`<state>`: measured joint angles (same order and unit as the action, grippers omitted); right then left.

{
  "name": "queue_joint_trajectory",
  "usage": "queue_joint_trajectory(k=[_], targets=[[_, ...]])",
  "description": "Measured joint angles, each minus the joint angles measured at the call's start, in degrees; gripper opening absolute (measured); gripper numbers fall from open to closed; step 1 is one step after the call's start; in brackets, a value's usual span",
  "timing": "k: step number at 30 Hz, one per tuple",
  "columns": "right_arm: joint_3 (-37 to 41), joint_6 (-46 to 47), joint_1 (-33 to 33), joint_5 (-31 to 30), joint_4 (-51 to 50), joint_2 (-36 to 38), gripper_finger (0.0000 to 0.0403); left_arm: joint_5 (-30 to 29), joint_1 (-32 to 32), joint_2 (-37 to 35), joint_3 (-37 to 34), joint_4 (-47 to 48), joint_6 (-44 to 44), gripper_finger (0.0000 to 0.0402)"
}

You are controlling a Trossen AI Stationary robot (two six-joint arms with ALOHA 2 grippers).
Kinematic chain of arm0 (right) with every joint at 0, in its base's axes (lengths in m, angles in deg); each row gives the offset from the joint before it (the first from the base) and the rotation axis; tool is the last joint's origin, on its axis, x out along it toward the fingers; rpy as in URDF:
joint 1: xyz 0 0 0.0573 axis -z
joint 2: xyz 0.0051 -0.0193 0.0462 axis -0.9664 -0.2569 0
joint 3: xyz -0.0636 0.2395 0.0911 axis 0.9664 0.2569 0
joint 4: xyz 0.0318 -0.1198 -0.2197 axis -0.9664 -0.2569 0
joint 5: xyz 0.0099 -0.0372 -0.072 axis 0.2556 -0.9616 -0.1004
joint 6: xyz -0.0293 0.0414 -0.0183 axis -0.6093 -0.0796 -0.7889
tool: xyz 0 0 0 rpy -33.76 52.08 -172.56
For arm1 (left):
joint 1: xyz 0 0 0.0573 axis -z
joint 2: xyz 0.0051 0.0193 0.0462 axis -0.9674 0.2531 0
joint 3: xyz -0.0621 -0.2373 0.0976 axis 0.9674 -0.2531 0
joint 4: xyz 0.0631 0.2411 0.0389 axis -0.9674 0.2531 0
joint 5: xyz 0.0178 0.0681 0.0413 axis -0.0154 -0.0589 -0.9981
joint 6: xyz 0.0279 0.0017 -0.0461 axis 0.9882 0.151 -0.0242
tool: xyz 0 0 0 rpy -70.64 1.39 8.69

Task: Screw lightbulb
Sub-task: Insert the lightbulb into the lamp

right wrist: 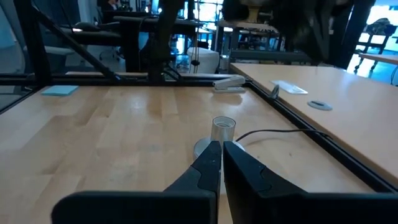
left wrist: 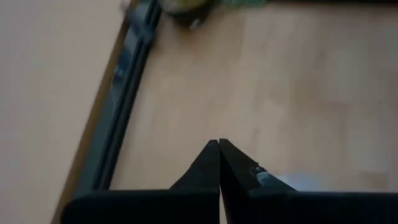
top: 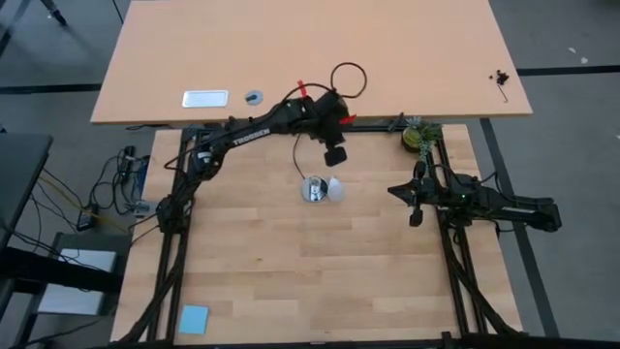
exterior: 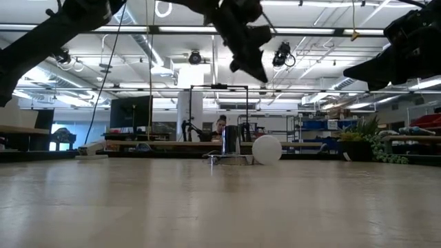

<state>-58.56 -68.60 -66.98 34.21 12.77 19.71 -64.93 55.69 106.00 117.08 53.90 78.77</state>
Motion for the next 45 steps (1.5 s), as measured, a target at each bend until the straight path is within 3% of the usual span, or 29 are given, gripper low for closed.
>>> queue_joint_trajectory(k=[8, 15, 27, 30, 35, 39, 45], targets=[[0.02, 0.0, -0.02, 0.0, 0.01, 0.0, 0.0027, 2.53, 6.11, -0.05, -2.06, -2.67, -1.2, 0.0], [0.01, -0.31, 0.0, 0.0, 0.56, 0.02, 0.0026, 3.47, 11.79, -0.09, -3.99, -5.34, 3.29, 0.0], [0.0, -3.14, -0.01, 0.0, 4.82, 0.0, 0.0028, 6.48, 14.59, 0.06, -13.53, -17.1, 1.92, 0.0], [0.0, -0.33, -0.08, 0.0, 6.85, 0.01, 0.0028, 1.58, 14.41, 0.1, -15.53, -15.86, 0.51, 0.0], [0.0, 6.39, -0.1, 0.0, 11.36, 0.0, 0.0025, -13.59, 14.42, 0.13, -18.85, -13.74, -3.52, 0.0], [0.0, 9.62, -0.1, 0.0, 14.18, 0.0, 0.0025, -21.94, 14.14, 0.08, -20.3, -13.73, -8.47, 0.0], [0.0, 10.95, -0.1, 0.0, 15.49, 0.02, 0.0027, -22.85, 11.63, 0.13, -26.38, -17.3, -11.92, 0.0]])
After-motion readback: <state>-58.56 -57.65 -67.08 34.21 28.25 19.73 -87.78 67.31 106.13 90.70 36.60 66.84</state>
